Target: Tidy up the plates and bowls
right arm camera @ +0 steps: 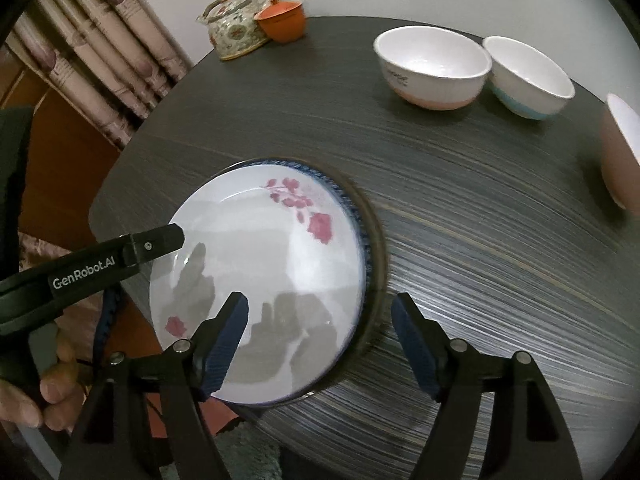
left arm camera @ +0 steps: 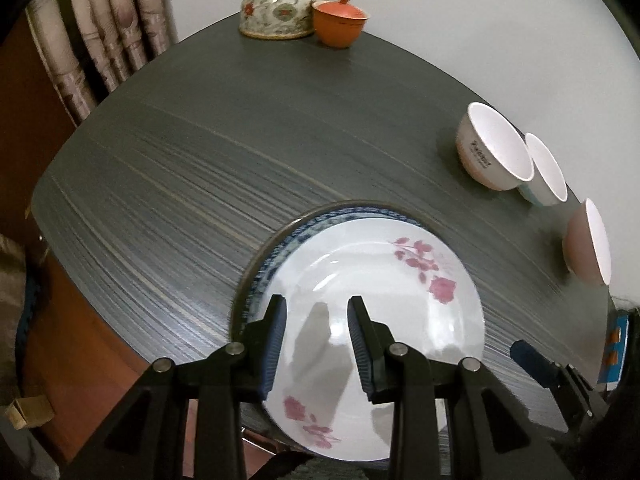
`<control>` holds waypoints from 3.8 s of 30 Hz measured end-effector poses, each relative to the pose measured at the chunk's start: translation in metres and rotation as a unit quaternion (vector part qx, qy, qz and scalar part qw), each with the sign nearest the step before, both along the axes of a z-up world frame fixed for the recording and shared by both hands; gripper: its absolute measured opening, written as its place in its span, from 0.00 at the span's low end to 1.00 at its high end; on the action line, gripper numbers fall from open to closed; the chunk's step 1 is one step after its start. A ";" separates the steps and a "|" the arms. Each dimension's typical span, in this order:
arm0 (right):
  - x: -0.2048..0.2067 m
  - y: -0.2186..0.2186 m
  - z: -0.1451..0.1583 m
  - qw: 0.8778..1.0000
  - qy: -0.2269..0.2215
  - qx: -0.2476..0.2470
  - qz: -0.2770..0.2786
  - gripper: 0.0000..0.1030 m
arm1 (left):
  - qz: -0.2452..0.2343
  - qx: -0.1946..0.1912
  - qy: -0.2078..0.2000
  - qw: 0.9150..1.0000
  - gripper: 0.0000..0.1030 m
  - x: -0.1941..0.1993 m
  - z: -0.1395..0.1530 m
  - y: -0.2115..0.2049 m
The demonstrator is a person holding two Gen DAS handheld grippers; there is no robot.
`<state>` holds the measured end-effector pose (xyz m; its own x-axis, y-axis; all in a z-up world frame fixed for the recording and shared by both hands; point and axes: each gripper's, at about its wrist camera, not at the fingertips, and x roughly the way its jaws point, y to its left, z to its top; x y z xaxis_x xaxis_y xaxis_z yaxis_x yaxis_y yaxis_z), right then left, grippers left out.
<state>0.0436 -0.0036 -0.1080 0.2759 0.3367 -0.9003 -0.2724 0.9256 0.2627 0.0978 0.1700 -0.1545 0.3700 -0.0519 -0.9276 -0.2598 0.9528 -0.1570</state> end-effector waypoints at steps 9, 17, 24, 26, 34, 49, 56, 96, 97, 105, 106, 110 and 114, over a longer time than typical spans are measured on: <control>-0.010 -0.052 0.005 0.998 -0.011 0.004 -0.061 0.70 | -0.046 0.002 0.000 0.999 0.37 0.005 0.004 -0.046; -0.024 -0.112 0.010 0.992 -0.028 0.032 -0.118 0.71 | -0.103 -0.003 -0.001 0.995 0.48 0.011 0.004 -0.099; -0.034 -0.179 0.005 0.980 -0.038 0.040 -0.194 0.71 | -0.147 -0.010 -0.009 0.989 0.49 0.019 0.005 -0.145; -0.037 -0.199 0.005 0.975 -0.039 0.041 -0.213 0.71 | -0.156 -0.013 -0.013 0.988 0.49 0.019 0.005 -0.154; -0.039 -0.263 0.009 0.958 -0.056 0.046 -0.278 0.71 | -0.183 -0.026 -0.033 0.982 0.54 0.044 0.017 -0.196; 0.022 -0.337 0.033 0.941 -0.087 0.039 -0.325 0.71 | -0.208 -0.053 -0.045 0.976 0.54 0.121 0.038 -0.283; 0.069 -0.356 0.025 0.939 -0.078 0.024 -0.335 0.71 | -0.201 -0.056 -0.028 0.978 0.54 0.161 0.023 -0.310; 0.100 -0.356 -0.020 0.941 -0.023 0.046 -0.335 0.25 | -0.226 -0.053 0.005 0.973 0.19 0.162 -0.007 -0.338; 0.097 -0.355 -0.018 0.941 -0.024 0.046 -0.334 0.25 | -0.226 -0.053 0.004 0.973 0.19 0.160 -0.004 -0.339; 0.065 -0.338 0.005 0.944 -0.031 0.052 -0.324 0.25 | -0.226 -0.036 -0.007 0.973 0.19 0.124 0.020 -0.317; 0.060 -0.337 0.009 0.945 -0.030 0.053 -0.322 0.25 | -0.226 -0.034 -0.008 0.973 0.19 0.117 0.023 -0.312; 0.036 -0.322 0.016 0.949 -0.028 0.052 -0.311 0.25 | -0.227 -0.029 -0.012 0.973 0.19 0.094 0.030 -0.300; 0.019 -0.296 0.023 0.952 -0.030 0.054 -0.300 0.25 | -0.224 -0.026 -0.017 0.974 0.19 0.072 0.039 -0.279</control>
<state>0.0629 -0.2999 -0.0853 0.4979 0.1924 -0.8456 0.2792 0.8876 0.3664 0.1693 -0.1094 -0.1158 0.3292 -0.2619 -0.9072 0.1859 0.9599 -0.2096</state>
